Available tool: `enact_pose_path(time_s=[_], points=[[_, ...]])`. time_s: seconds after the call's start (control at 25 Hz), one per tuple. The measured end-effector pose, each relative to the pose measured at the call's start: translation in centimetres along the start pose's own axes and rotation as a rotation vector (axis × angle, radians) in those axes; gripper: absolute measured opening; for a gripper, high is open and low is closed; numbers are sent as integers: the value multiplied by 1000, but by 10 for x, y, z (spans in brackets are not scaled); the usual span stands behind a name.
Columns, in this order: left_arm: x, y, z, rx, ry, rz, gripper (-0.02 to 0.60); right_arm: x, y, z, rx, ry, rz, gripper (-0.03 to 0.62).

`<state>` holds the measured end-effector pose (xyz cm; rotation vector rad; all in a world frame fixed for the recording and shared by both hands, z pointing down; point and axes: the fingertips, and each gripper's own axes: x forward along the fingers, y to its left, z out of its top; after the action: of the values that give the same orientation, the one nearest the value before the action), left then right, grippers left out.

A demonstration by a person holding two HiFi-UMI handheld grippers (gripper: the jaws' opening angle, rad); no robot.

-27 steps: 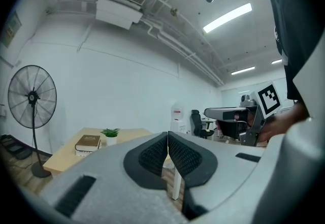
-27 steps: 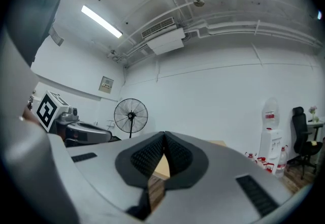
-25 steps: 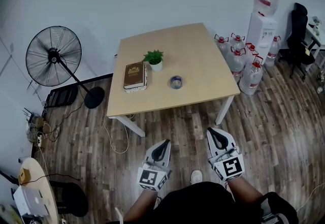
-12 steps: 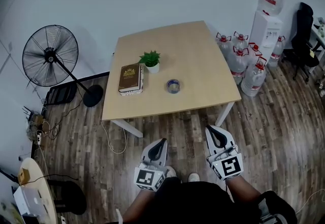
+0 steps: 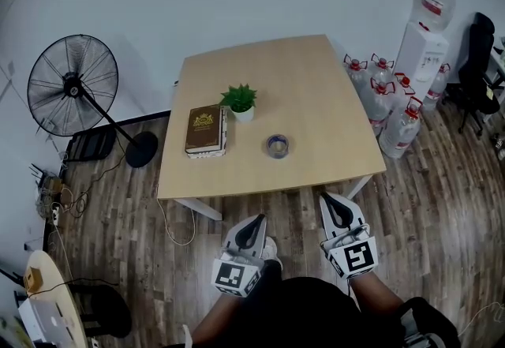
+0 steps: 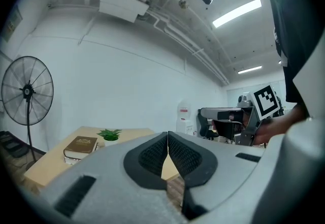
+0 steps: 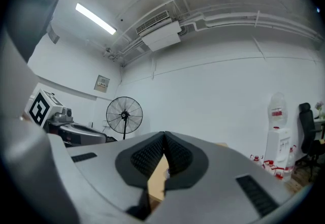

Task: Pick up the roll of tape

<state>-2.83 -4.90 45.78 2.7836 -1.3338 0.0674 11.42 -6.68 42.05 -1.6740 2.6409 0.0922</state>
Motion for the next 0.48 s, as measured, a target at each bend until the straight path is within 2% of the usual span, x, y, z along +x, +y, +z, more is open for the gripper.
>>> enact_pose_path(time_s=[0.48], points=[[71, 113, 5, -17, 20, -7, 8, 134, -10, -16, 3, 65, 4, -8]])
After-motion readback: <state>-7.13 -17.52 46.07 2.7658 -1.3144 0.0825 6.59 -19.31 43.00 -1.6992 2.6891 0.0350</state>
